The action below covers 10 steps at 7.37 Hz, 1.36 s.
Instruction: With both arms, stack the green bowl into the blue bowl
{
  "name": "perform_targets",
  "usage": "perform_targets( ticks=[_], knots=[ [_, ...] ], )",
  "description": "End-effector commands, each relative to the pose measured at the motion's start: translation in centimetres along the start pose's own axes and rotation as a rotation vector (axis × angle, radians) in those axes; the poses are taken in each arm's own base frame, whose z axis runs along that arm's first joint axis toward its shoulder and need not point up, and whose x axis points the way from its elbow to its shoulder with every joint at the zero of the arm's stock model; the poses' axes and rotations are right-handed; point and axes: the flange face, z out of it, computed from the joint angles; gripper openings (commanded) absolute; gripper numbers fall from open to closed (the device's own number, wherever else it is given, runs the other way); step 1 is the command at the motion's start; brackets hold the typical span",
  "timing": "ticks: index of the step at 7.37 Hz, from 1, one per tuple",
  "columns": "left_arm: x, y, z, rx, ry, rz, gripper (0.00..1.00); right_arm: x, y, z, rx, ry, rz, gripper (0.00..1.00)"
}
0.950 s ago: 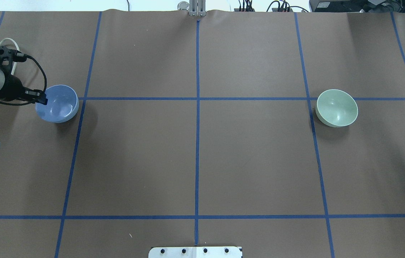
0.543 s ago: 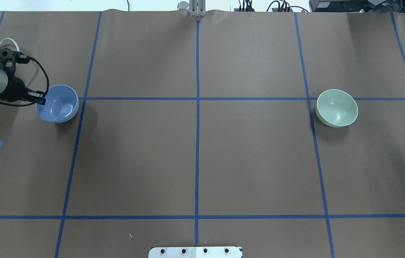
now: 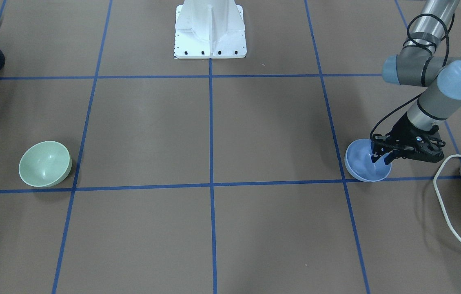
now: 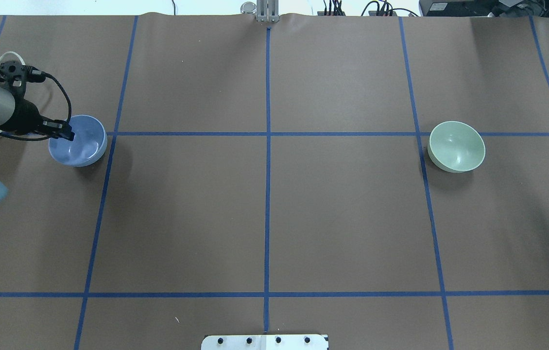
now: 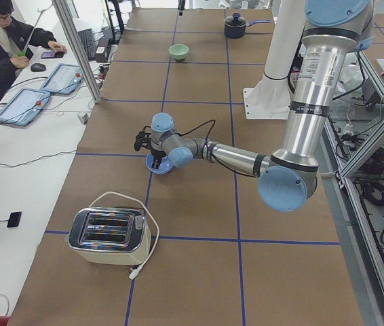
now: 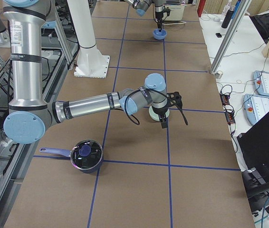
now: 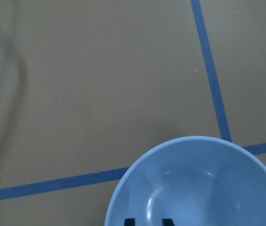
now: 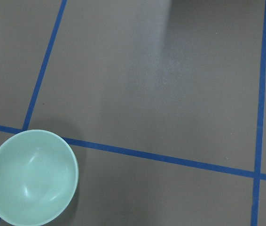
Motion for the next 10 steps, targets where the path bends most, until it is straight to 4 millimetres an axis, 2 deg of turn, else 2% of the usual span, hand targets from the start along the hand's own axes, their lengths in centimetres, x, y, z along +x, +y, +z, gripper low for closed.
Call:
perform_targets(
  ticks=[1, 2, 3, 4, 5, 8, 9, 10],
  knots=[
    [-1.3, -0.7, -1.0, 0.001, 0.003, 0.048, 0.46, -0.1, 0.0, 0.1, -0.001, 0.000, -0.001, 1.00],
    [-2.9, -1.2, -1.4, -0.002, -0.017, 0.061, 0.46, -0.1, 0.0, 0.1, -0.001, 0.000, -0.001, 1.00],
    [-3.6, -1.5, -1.8, -0.010, -0.031, 0.068, 0.46, -0.1, 0.0, 0.1, -0.002, -0.001, -0.002, 1.00],
    [-4.0, -1.4, -1.2, -0.016, -0.042, 0.063, 0.46, -0.1, 0.0, 0.1, -0.001, 0.003, -0.002, 1.00],
    [-4.1, -1.9, -0.7, -0.019, -0.044, 0.058, 0.46, -0.1, 0.0, 0.2, -0.002, 0.003, -0.003, 1.00],
    [-3.6, -1.6, 0.2, -0.030, -0.037, 0.062, 0.46, -0.1, 0.0, 0.2, -0.003, 0.003, -0.002, 1.00],
    [-3.1, -1.3, 0.6, -0.037, -0.033, 0.071, 0.43, 0.0, 0.0, 0.3, -0.004, 0.004, -0.001, 1.00],
    [-2.6, -1.1, 0.9, -0.040, -0.030, 0.079, 0.28, 0.0, 0.1, 0.3, -0.005, 0.004, 0.000, 1.00]
  ],
)
